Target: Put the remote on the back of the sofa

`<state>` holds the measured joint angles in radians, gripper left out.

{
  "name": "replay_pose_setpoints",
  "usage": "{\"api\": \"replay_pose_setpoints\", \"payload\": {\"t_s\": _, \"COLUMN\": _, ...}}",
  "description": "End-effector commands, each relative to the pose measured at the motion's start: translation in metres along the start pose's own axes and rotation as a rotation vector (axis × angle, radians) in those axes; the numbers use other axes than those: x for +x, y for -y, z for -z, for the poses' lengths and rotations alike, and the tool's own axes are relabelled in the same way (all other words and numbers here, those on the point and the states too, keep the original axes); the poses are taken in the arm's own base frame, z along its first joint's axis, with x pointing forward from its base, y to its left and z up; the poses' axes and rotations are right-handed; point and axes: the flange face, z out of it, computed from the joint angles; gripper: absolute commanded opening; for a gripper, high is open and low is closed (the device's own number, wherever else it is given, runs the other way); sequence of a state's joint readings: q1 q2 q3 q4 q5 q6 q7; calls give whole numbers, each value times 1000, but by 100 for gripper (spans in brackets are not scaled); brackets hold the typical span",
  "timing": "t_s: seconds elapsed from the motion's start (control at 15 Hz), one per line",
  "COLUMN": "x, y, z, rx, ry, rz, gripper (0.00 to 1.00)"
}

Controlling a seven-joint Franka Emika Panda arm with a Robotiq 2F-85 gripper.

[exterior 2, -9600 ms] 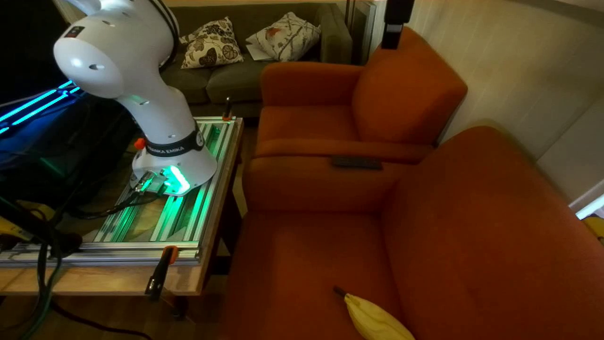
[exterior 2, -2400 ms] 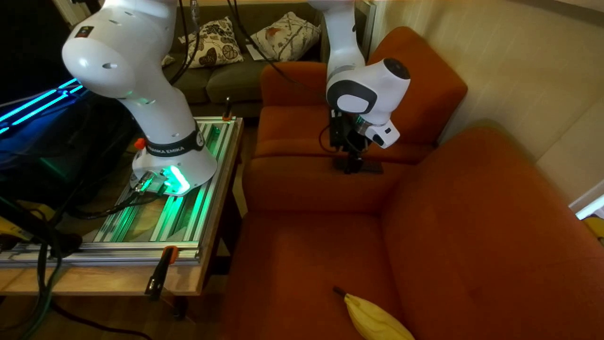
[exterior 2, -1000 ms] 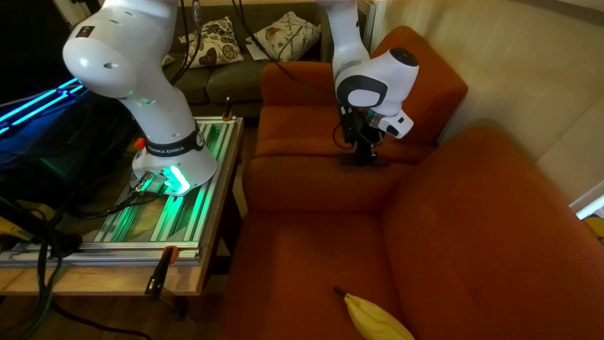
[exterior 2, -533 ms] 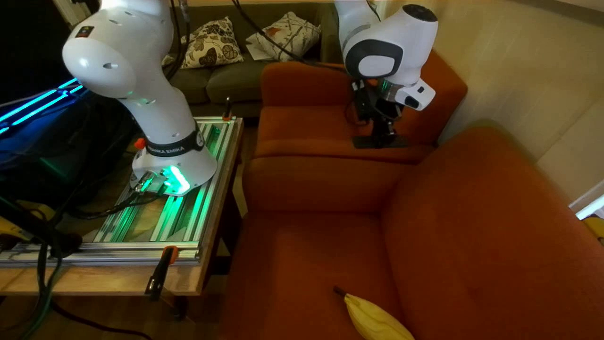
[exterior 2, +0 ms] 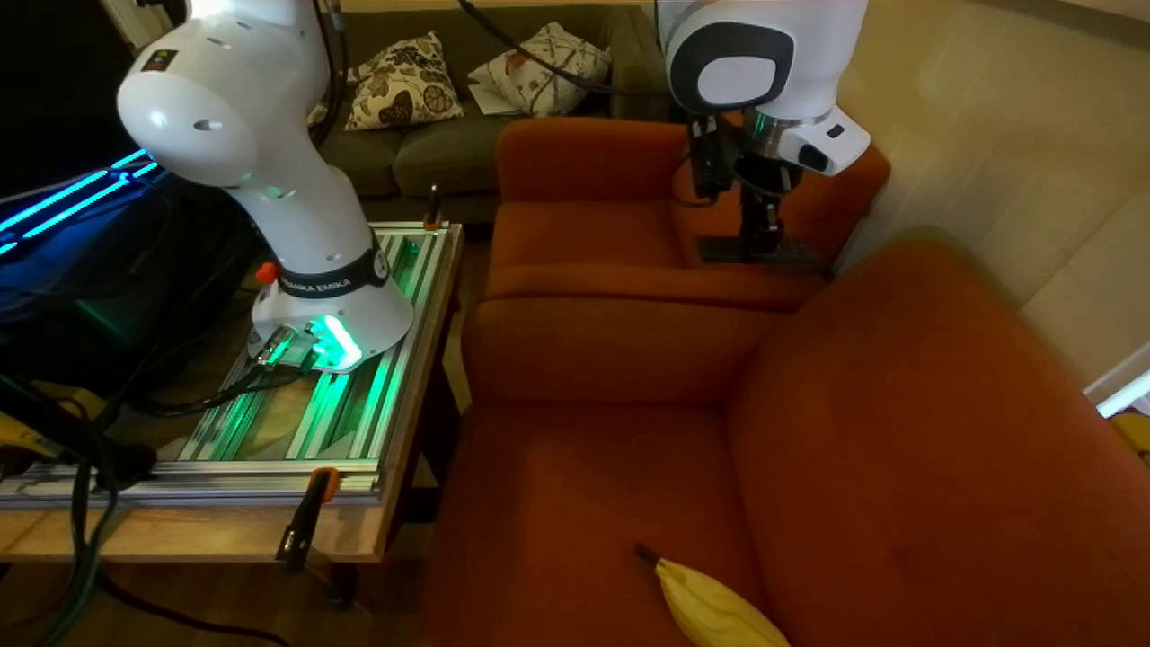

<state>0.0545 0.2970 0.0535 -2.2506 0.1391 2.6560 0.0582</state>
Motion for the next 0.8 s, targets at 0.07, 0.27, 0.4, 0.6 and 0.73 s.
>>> {"api": "replay_pose_setpoints", "payload": {"t_s": 0.07, "x": 5, "y": -4, "z": 11, "rx": 1, "ry": -25, "rz": -47, "gripper": 26}}
{"api": "replay_pose_setpoints", "payload": {"t_s": 0.27, "x": 5, "y": -4, "z": 11, "rx": 1, "ry": -26, "rz": -51, "gripper": 51}}
{"api": "replay_pose_setpoints", "payload": {"t_s": 0.4, "x": 5, "y": -4, "z": 9, "rx": 0, "ry": -22, "rz": -50, "gripper": 51}}
{"api": "replay_pose_setpoints", "payload": {"t_s": 0.6, "x": 11, "y": -6, "z": 11, "rx": 5, "ry": -36, "rz": -101, "gripper": 26}}
{"api": "replay_pose_setpoints", "payload": {"t_s": 0.73, "x": 20, "y": -14, "z": 15, "rx": 19, "ry": -52, "rz": -236, "gripper": 26}}
